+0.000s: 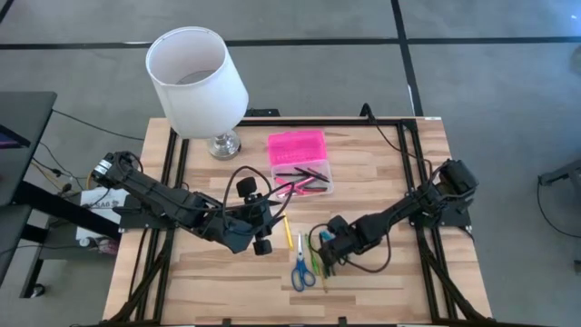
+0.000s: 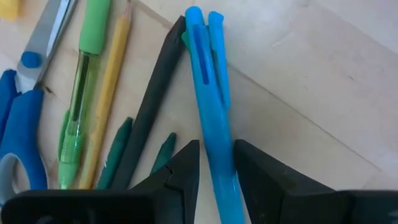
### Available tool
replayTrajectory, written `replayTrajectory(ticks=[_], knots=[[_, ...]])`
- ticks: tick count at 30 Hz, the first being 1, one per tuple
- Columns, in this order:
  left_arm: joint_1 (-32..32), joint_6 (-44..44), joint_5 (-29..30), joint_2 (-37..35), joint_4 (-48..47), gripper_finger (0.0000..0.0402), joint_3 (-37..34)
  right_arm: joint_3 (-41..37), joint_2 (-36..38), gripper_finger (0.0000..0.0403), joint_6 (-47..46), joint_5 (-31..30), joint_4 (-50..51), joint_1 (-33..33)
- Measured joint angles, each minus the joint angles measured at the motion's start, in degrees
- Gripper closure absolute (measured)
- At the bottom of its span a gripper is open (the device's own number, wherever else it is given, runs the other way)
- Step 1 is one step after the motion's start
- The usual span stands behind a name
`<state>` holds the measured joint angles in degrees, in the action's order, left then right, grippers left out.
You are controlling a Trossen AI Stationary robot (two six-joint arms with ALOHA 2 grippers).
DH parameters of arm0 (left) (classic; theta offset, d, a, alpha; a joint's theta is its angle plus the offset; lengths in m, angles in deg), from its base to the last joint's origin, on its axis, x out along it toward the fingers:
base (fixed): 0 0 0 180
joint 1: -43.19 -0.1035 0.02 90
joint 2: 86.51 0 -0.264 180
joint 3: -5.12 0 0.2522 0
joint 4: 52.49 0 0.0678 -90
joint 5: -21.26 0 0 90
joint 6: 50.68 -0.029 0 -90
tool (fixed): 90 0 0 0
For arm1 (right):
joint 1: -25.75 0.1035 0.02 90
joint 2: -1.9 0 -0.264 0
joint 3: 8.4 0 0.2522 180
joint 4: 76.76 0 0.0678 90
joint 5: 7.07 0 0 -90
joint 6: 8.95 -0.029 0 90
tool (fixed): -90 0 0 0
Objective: Pick & place school supplies into a supply box
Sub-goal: Put the blue pen into the pink supply box
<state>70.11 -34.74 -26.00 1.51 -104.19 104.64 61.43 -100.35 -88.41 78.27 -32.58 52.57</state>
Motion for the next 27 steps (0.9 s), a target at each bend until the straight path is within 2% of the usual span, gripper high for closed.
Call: replayTrajectory(ticks=[9,21,27], knots=[[0.00,0.00,-0.02,0.00,-0.13,0.0246,0.00,0.07,-0.07,0.0304,3.42,2.60,5.79,0.91],[0.00,0.00,-0.02,0.00,-0.11,0.0246,-0.02,0.04,-0.11,0.0368,7.17,1.94,9.28,0.89],[0.00,0.02,-0.02,0.02,-0.11,0.0246,-0.02,-0.02,-0.15,0.0368,7.50,1.29,9.41,0.89]])
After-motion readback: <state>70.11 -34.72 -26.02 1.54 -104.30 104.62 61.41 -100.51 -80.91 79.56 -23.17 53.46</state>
